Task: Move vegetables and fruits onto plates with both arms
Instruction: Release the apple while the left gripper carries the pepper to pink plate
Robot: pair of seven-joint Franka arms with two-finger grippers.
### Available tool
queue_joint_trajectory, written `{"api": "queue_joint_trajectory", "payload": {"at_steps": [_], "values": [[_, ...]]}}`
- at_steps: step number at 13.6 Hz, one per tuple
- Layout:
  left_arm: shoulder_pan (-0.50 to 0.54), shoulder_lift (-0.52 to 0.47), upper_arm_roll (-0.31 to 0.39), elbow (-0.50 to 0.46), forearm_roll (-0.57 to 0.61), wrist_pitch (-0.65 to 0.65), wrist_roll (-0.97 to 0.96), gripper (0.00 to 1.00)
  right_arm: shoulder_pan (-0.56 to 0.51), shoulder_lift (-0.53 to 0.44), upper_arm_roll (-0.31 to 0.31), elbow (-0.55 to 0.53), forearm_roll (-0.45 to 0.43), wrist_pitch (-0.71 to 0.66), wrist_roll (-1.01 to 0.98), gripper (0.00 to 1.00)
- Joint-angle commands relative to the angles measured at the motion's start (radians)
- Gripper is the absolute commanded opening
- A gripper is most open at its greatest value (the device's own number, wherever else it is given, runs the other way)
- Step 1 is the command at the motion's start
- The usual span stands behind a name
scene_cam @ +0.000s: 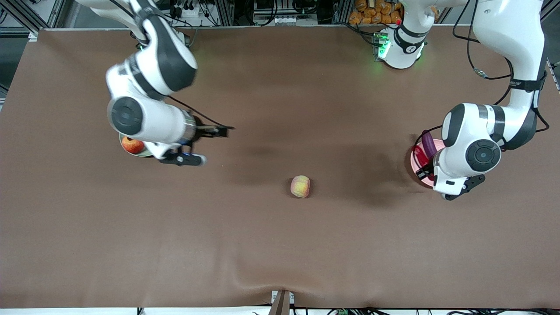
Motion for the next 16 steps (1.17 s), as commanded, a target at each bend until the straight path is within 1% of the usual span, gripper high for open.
{"api": "queue_joint_trajectory", "payload": {"at_steps": [1,3,5,6,7,9,10,11,12,13,14,15,16], "values": [[-0.007,0.041,-0.01,-0.013,0.131,-0.009,0.039,0.0,0.058,0.182,-0.012,0.17,0.145,0.126,0.188,1.0],[-0.012,0.067,-0.01,-0.012,0.156,-0.009,0.039,0.0,0.122,0.257,-0.012,0.175,0.18,0.336,0.297,1.0],[-0.012,0.084,-0.01,-0.002,0.158,-0.007,0.037,0.0,0.191,0.329,-0.012,0.176,0.18,0.546,0.4,1.0],[-0.015,0.09,-0.01,0.002,0.158,-0.006,0.037,0.0,0.211,0.362,-0.012,0.179,0.182,0.62,0.432,1.0],[-0.017,0.103,-0.01,0.005,0.159,-0.001,0.031,0.0,0.225,0.388,-0.012,0.187,0.182,0.656,0.445,1.0],[-0.021,0.119,-0.01,0.019,0.165,0.005,0.025,0.0,0.254,0.428,-0.012,0.213,0.18,0.667,0.456,1.0],[-0.021,0.133,-0.01,0.033,0.173,0.005,0.021,0.0,0.259,0.445,-0.012,0.219,0.18,0.694,0.457,1.0],[-0.021,0.142,-0.01,0.047,0.173,0.005,0.021,0.0,0.273,0.468,-0.012,0.222,0.18,0.757,0.459,1.0],[-0.021,0.15,-0.01,0.053,0.173,0.005,0.021,0.01,0.288,0.506,-0.012,0.246,0.18,0.827,0.469,1.0],[-0.021,0.153,-0.01,0.056,0.175,0.005,0.021,0.04,0.297,0.547,-0.014,0.286,0.179,0.861,0.488,1.0],[-0.02,0.169,-0.01,0.068,0.178,0.007,0.021,0.05,0.305,0.577,-0.017,0.32,0.171,0.866,0.494,1.0],[-0.02,0.185,-0.01,0.083,0.178,0.007,0.021,0.26,0.308,0.595,-0.02,0.355,0.167,0.865,0.483,1.0],[-0.021,0.195,-0.009,0.085,0.178,0.007,0.021,0.73,0.308,0.597,-0.025,0.366,0.147,0.853,0.468,1.0]]}}
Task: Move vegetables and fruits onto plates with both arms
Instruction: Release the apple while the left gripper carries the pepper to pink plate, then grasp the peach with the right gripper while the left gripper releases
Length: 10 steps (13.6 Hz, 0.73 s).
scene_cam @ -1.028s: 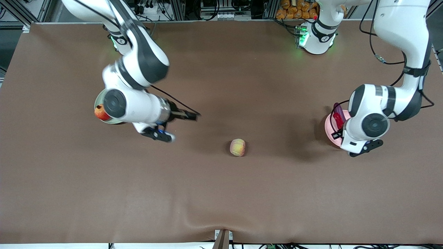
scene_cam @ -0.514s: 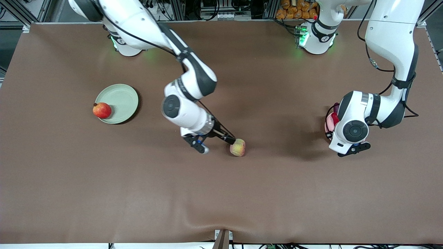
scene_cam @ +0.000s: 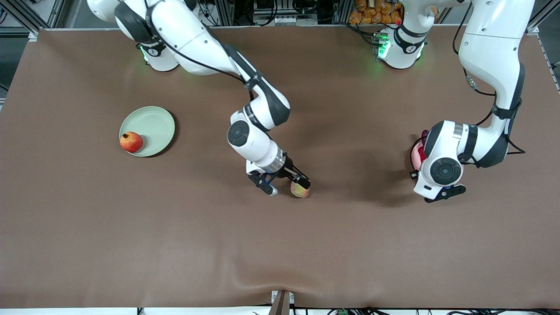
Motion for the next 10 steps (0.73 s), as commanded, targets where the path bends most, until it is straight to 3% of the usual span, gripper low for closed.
{"api": "queue_joint_trajectory", "payload": {"at_steps": [1,5,10], "values": [[-0.005,0.037,0.003,0.035,0.033,-0.001,-0.005,1.0,0.014,0.058,-0.02,0.107,-0.084,-0.039,-0.014,1.0],[-0.002,0.026,0.001,0.032,0.044,-0.011,-0.003,1.0,0.016,0.067,-0.02,0.104,-0.35,-0.091,-0.014,1.0],[-0.014,-0.05,-0.005,0.04,0.036,-0.033,0.007,1.0,0.045,0.112,-0.021,0.126,-0.36,-0.082,0.012,1.0]]}}
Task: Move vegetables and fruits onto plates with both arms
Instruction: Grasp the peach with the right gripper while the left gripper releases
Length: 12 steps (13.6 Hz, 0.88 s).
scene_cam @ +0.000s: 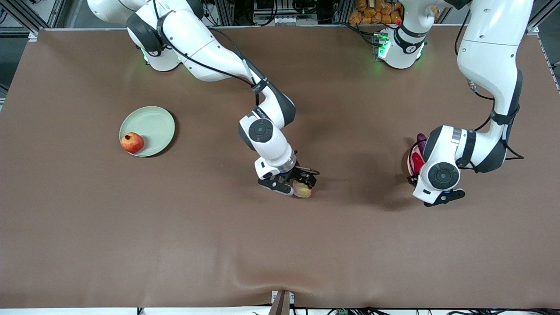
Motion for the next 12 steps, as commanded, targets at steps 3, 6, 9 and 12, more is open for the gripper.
{"api": "queue_joint_trajectory", "payload": {"at_steps": [3,6,9,12], "values": [[0.0,-0.148,-0.026,-0.004,0.003,-0.031,0.015,1.0,0.034,0.058,-0.029,0.048,-0.027,-0.009,0.029,1.0],[0.002,-0.23,-0.041,-0.003,-0.066,-0.072,0.024,1.0,0.04,0.061,-0.031,0.048,-0.027,-0.007,0.037,1.0],[0.022,-0.318,-0.046,0.0,-0.133,-0.119,0.186,1.0,0.052,0.061,-0.031,0.048,-0.027,-0.003,0.049,0.44],[0.095,-0.364,-0.047,0.093,-0.24,-0.234,0.398,1.0,0.048,0.058,-0.031,0.051,-0.026,-0.004,0.048,0.0]]}}
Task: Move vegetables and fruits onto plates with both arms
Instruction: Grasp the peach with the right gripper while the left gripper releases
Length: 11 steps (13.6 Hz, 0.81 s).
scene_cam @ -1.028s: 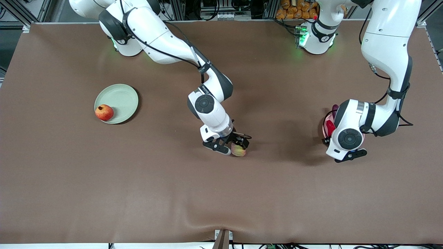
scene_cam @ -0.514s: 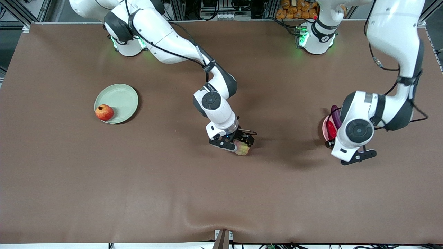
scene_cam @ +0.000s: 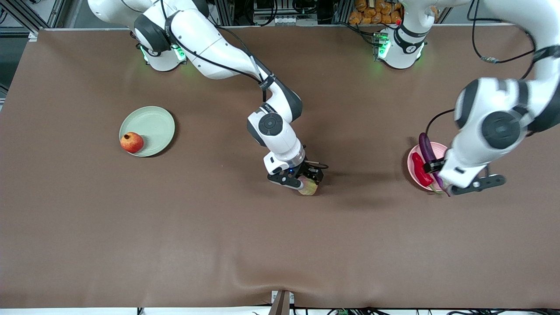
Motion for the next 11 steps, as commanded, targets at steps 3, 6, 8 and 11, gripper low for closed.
{"api": "queue_joint_trajectory", "payload": {"at_steps": [3,6,8,11], "values": [[0.068,-0.041,-0.005,0.169,-0.1,-0.266,0.242,1.0,-0.023,0.001,-0.011,0.012,-0.016,-0.05,0.02,0.0],[0.072,-0.125,-0.003,0.174,-0.115,-0.344,0.27,1.0,-0.117,-0.086,0.024,0.011,0.006,-0.219,0.019,0.0],[0.082,-0.189,0.0,0.171,-0.126,-0.392,0.307,1.0,-0.203,-0.149,0.075,0.011,0.004,-0.386,-0.042,0.0],[0.057,-0.226,0.015,0.131,-0.134,-0.409,0.322,1.0,-0.272,-0.256,0.081,-0.03,0.0,-0.634,-0.203,0.0]]}}
